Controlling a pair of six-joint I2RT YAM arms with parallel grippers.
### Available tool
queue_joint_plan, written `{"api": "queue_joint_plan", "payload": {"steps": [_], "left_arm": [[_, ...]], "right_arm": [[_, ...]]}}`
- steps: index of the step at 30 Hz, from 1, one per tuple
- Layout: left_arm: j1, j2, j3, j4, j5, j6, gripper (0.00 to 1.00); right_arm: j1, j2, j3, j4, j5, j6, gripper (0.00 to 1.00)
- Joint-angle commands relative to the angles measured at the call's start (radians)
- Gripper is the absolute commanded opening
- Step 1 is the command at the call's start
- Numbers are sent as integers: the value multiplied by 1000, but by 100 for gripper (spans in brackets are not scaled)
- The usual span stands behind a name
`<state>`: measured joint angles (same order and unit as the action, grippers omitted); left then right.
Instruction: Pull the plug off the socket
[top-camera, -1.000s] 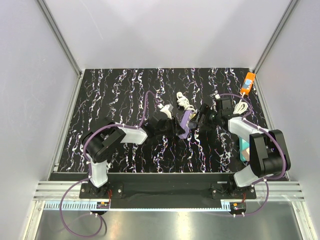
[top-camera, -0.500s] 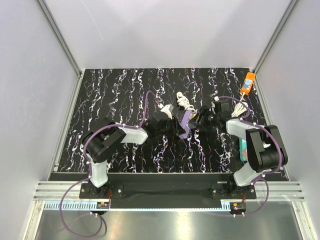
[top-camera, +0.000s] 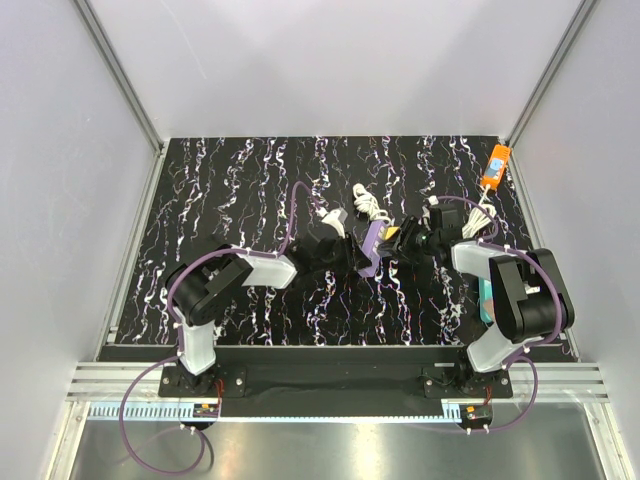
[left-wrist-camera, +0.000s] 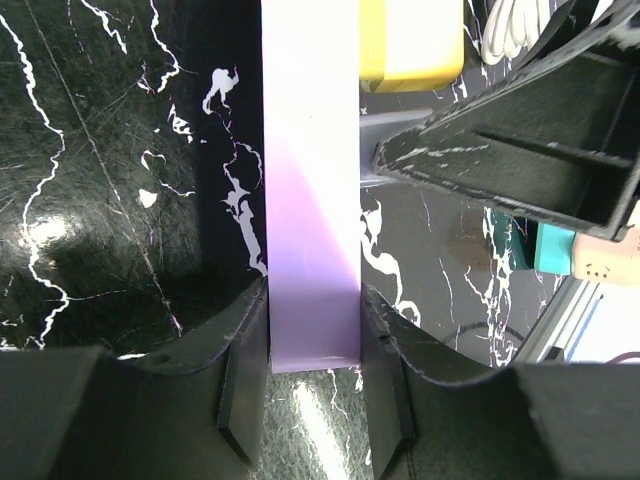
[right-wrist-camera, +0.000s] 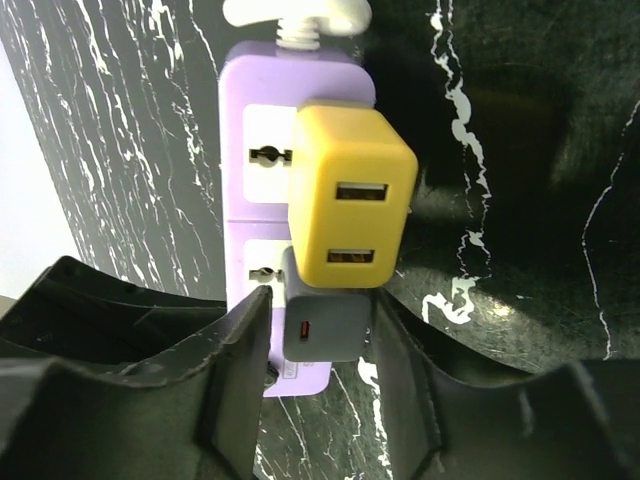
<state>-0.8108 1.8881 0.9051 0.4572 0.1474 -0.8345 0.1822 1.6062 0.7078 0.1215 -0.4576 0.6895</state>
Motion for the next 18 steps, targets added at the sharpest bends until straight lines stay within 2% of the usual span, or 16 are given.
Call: {"api": "queue_joint_plan", "payload": {"steps": [1,7,11,15,18], "left_arm": [[-1,42,20,-75,-65,11,0],[-1,46,35,-121,-106,3,0],[-1,48,44,-161,-143,-17,0],[-27,48,75,-242,-259,-38,0],[-42,48,94,-285,-305,-57,0]], "right_arm": [[3,12,-8,53,-6,7,49],[3,5,-18,64,3,13,42],[0,-11,-30,61,28,15,26],[-3,-26,-44,60,39,21,0],[-3,-64,-83,82,69,39,0]]}}
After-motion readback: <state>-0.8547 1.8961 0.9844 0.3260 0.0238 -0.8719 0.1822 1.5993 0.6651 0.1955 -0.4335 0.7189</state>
